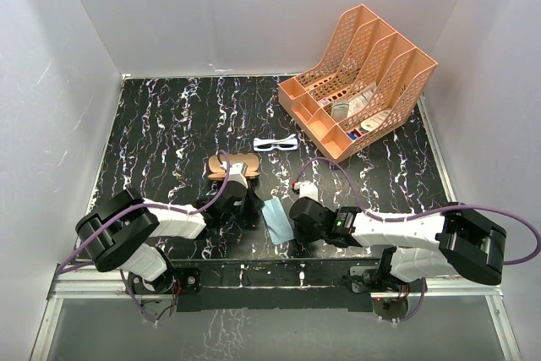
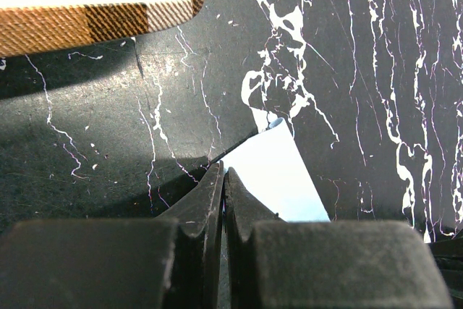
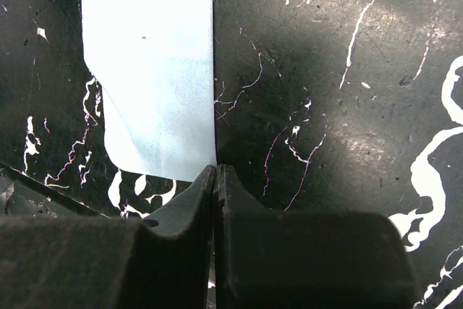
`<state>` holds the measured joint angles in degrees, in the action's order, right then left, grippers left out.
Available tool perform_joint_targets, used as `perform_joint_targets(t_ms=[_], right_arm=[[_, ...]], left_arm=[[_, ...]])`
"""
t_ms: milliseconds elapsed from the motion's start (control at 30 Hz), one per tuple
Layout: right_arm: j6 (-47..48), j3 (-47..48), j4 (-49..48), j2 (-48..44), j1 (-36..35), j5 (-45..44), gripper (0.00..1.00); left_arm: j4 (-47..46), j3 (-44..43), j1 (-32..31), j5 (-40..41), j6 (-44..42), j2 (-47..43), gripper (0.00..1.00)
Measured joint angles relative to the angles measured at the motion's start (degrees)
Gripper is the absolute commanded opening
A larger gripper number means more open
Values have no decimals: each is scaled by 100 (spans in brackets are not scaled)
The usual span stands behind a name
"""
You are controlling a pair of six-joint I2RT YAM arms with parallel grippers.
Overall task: Organize the sunglasses
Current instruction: Adjust the glasses cleaning cloth at the center of the board.
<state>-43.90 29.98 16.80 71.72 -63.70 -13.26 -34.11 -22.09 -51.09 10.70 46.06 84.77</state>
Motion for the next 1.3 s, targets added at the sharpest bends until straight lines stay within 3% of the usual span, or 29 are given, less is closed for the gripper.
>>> perform_joint_targets(t_ms=[367,833,1300], right_arm=[[264,317,175,-332,-160,111,0],[350,651,-730,782,-295,575,0],[317,623,-1099,927,-308,713,0]], left_arm=[[22,0,-2,-2,-2,-11,0],[26,0,-2,-2,0,-11,0],[28,0,-2,-2,-2,-13,0]])
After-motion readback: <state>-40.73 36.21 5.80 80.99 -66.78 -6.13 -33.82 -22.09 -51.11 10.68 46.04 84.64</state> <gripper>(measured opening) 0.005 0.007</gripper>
